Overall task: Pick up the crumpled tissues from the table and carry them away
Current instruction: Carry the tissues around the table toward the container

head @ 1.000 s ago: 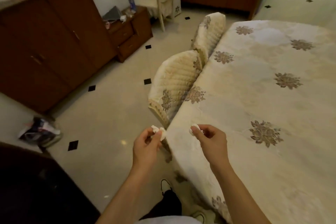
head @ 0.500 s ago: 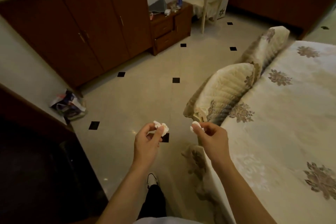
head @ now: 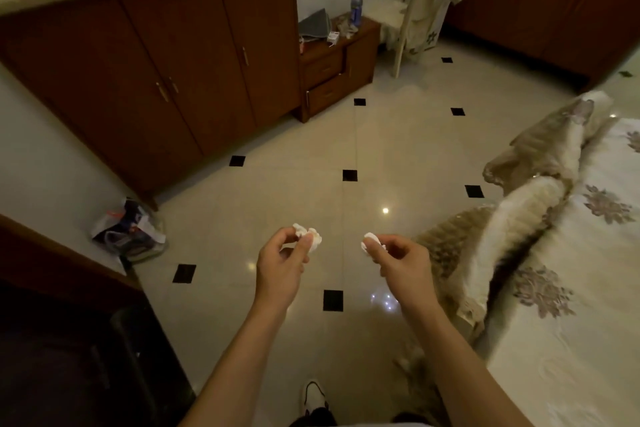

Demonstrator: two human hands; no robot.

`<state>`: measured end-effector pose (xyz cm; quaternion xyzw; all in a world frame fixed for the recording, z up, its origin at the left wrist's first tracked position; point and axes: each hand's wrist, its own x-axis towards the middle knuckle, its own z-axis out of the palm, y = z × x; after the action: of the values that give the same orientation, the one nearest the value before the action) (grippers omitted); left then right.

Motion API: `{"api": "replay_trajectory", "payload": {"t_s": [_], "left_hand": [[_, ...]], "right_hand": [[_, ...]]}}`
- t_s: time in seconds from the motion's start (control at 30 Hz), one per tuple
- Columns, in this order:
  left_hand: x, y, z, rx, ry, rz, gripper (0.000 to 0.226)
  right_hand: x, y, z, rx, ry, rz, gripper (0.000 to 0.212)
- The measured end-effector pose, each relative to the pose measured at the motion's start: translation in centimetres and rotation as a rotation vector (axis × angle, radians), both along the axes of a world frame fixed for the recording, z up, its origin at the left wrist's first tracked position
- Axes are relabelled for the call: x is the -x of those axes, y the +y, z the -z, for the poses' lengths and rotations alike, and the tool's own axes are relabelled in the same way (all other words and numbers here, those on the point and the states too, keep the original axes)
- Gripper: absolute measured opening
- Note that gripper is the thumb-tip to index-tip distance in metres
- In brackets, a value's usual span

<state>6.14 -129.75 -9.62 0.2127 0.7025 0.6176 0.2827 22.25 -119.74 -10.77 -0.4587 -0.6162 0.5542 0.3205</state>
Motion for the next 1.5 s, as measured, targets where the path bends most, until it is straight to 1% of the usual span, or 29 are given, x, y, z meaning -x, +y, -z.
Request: {"api": "replay_trajectory", "payload": {"t_s": [0.13, 0.4, 0.63, 0.8, 0.9, 1.27, 1.5], "left_hand": [[3.0, 2.5, 0.4, 0.012, -0.025, 0.014, 0.003], [7.3, 10.4, 1.0, 0.034, -0.022, 0.084, 0.006], [11.1, 22.8, 0.9, 0.036, 0.023, 0.188, 0.007], [11.6, 32.5, -0.1, 0.044, 0.028, 0.279, 0.007], [11.2, 37.6, -0.5, 0.024, 0.019, 0.332, 0.009], [11.3, 50.2, -0.3, 0.01, -0.026, 0.455, 0.01], [12.9, 61.7, 0.2, 0.011, 0.015, 0.579, 0.008]], "right_hand": [[2.6, 2.1, 0.1, 0.026, 0.014, 0.029, 0.016], [5.7, 8.8, 1.8, 0.051, -0.004, 0.089, 0.011], [8.8, 19.3, 2.1, 0.094, 0.037, 0.175, 0.015], [9.5, 27.4, 0.1, 0.089, 0.079, 0.26, 0.013], [9.3, 31.4, -0.3, 0.077, 0.064, 0.309, 0.013], [8.9, 42.1, 0.7, 0.088, 0.034, 0.449, 0.013], [10.6, 51.6, 1.2, 0.125, 0.038, 0.5, 0.014]]}}
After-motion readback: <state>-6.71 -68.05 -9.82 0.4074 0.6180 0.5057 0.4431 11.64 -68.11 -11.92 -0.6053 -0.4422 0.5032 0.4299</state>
